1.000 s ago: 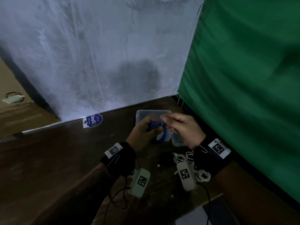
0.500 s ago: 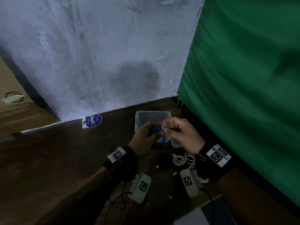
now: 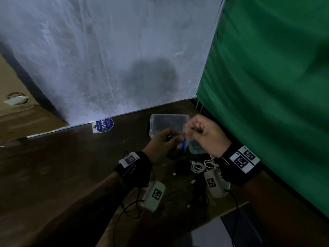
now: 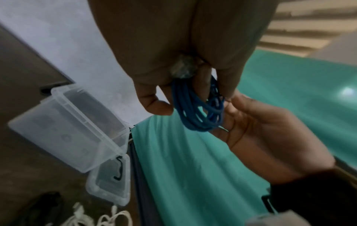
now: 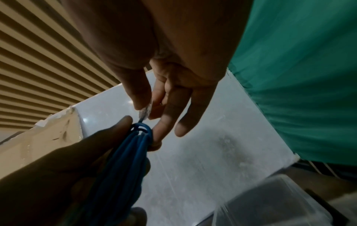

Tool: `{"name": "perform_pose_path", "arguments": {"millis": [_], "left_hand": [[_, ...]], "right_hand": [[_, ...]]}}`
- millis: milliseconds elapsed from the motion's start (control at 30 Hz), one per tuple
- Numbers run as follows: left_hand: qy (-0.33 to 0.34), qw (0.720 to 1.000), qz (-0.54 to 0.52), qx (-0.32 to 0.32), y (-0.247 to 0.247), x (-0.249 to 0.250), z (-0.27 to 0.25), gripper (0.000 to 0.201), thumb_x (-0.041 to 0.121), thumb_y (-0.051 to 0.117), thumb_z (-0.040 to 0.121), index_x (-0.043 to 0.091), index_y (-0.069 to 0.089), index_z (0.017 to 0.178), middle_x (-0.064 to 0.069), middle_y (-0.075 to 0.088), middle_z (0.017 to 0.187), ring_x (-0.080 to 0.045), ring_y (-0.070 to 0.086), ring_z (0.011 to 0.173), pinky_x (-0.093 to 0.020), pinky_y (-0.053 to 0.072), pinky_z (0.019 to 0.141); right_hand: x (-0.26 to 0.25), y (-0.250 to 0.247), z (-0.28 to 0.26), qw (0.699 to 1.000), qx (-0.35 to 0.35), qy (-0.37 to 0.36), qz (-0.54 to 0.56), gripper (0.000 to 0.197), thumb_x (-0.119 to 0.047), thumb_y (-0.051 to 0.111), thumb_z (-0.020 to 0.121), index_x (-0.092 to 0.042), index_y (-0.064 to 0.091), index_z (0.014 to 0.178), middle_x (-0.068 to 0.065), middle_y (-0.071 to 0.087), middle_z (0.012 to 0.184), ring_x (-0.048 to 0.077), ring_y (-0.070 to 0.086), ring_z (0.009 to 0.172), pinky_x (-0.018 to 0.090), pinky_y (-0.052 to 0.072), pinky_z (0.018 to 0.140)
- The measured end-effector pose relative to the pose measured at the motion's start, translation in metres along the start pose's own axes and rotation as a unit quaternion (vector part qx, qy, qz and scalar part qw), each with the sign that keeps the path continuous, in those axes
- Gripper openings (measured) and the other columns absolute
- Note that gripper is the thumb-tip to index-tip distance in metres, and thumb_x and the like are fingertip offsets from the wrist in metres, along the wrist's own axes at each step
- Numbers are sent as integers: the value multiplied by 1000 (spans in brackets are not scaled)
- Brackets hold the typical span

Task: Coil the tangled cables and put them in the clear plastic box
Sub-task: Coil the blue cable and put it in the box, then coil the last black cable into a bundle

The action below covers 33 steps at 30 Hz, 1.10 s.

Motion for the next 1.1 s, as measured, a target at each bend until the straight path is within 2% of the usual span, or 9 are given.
{"name": "perform_pose_path", "arguments": {"millis": [133, 333, 467, 567, 700, 833, 967, 1033, 1100], "left_hand": [[-6, 1000, 13, -22, 4, -16, 0, 23, 15, 54, 96, 18, 51, 119, -9, 60, 113, -21, 62, 95, -35, 54, 82], [-45, 999, -17, -10, -8, -46, 5, 29, 13, 58, 93, 30, 60, 116, -3, 65, 114, -23, 65, 103, -42, 55, 89], [-109, 989, 100, -29, -17, -78, 6, 38, 24, 64, 91, 22, 56, 128, -3, 64, 118, -20, 63, 103, -40, 52, 94], [-193, 931, 308, -31, -44, -111, 1, 37, 31, 61, 93, 10, 57, 123, -4, 60, 118, -22, 58, 106, -33, 48, 89], [-360, 877, 313, -58, -79, -189, -32, 37, 14, 61, 91, 4, 58, 127, -13, 61, 126, -29, 61, 114, -34, 52, 92], [-399, 858, 320, -51, -84, -240, -58, 44, 18, 61, 91, 5, 53, 133, -18, 56, 135, -30, 56, 121, -36, 49, 99], [-419, 779, 456, -102, -73, -260, -87, 69, 46, 40, 99, 13, 12, 153, -8, 10, 161, -31, 13, 147, -51, 23, 115], [-408, 770, 478, -112, -64, -265, -93, 63, 43, 40, 100, 17, 17, 153, -6, 13, 161, -31, 15, 147, -51, 21, 116], [-392, 773, 488, -107, -54, -259, -90, 49, 31, 48, 98, 15, 39, 143, -10, 37, 151, -31, 36, 139, -41, 33, 111]], "right_hand": [[22, 6, -3, 994, 66, 67, 48, 13, -18, 65, 92, -26, 60, 84, -3, 64, 79, 15, 60, 68, 38, 53, 68], [48, 40, -13, 987, 24, 142, 64, 25, -10, 69, 88, -23, 57, 104, -8, 64, 96, 7, 62, 90, 16, 49, 72], [84, 60, -24, 981, 11, 193, -28, 29, -15, 75, 83, -18, 52, 100, -6, 60, 94, 7, 59, 86, 21, 46, 69], [123, 76, -32, 961, -19, 245, -129, 26, -13, 74, 81, -18, 48, 80, -2, 54, 76, 19, 56, 76, 29, 40, 65], [171, 92, -53, 916, -110, 324, -208, 28, -14, 71, 85, -21, 48, 69, -3, 51, 73, 20, 55, 80, 27, 39, 71], [196, 100, -73, 884, -142, 363, -260, 33, -20, 69, 87, -25, 44, 66, 2, 55, 83, 22, 57, 86, 28, 45, 78], [206, 102, -81, 870, -164, 369, -284, 25, -23, 67, 88, -22, 47, 73, 6, 60, 90, 29, 63, 96, 34, 50, 86], [207, 104, -81, 870, -163, 370, -283, 18, -21, 67, 88, -22, 52, 79, 8, 63, 97, 29, 63, 102, 33, 49, 89], [207, 105, -82, 868, -178, 362, -290, 14, -18, 65, 91, -14, 62, 105, 10, 64, 116, 28, 60, 114, 32, 45, 97]]}}
Point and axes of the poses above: each hand's wrist, its own z-axis towards the middle knuckle, its own y-axis out of the palm, x = y × z, the point moved 2 cm from there along z, towards the middle knuckle
